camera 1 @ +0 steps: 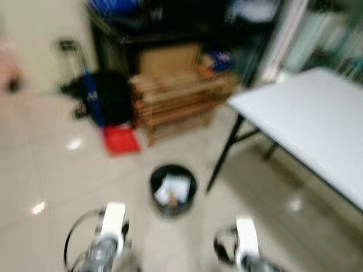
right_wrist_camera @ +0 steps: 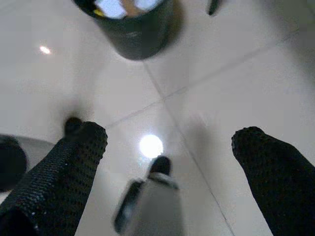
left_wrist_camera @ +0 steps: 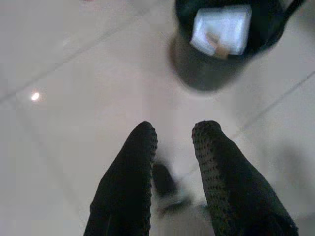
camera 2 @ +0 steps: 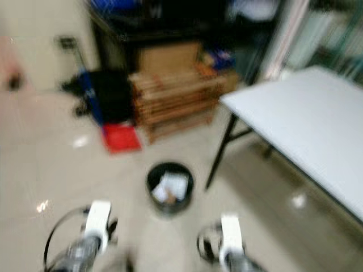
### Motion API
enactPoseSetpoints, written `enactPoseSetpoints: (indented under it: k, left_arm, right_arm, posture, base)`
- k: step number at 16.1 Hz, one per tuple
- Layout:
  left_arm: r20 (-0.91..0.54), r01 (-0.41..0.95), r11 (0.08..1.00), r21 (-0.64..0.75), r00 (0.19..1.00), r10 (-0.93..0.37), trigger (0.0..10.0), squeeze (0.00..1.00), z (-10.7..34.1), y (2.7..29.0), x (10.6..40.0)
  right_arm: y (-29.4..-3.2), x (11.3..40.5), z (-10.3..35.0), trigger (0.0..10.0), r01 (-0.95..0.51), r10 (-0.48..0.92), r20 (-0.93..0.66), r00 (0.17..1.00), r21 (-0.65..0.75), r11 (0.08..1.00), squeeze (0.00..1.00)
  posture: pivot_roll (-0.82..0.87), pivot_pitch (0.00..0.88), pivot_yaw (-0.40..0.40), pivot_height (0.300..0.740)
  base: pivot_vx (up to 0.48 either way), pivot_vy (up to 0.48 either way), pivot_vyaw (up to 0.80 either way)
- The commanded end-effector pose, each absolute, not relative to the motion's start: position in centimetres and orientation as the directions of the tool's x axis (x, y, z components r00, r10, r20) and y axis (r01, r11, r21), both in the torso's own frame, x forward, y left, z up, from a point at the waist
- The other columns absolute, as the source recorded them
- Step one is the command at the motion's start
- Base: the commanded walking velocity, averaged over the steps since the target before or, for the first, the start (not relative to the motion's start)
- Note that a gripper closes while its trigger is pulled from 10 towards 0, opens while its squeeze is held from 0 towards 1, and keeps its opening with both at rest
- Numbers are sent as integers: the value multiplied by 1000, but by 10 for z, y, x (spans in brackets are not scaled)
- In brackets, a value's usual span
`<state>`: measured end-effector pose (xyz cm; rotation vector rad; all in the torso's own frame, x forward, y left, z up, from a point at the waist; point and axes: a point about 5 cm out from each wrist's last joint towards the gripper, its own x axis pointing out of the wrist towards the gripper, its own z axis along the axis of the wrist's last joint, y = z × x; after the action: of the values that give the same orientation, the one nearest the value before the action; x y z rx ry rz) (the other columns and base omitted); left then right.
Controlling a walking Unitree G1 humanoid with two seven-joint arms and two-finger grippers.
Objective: Picking trash to rubbish bin
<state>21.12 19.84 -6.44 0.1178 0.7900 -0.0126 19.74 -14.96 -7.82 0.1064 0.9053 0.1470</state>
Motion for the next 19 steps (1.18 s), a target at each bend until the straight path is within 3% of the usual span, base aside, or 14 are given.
enactPoseSetpoints:
  k: [1, 4, 19]
  left_arm:
    - [-721, 58, 994, 89, 692, 24, 10000, 0, -67, 195, 209]
    - [-723, 59, 994, 90, 691, 25, 10000, 0, -67, 195, 208]
    - [-721, 59, 993, 98, 692, 30, 10000, 0, -67, 195, 209]
  right_arm:
    - [-154, 194, -80, 10000, -71, 163, -780, 604, 151, 986, 0]
    - [-154, 193, -80, 10000, -70, 164, -780, 604, 152, 986, 0]
    - [-154, 193, -80, 10000, -68, 164, -783, 601, 155, 986, 0]
  posture:
    - [-10, 27, -79, 740]
    - [-11, 28, -77, 740]
    - [-11, 29, -79, 740]
  base:
    - [-341, 0, 0]
    - [-322, 0, 0]
    - [0, 0, 0]
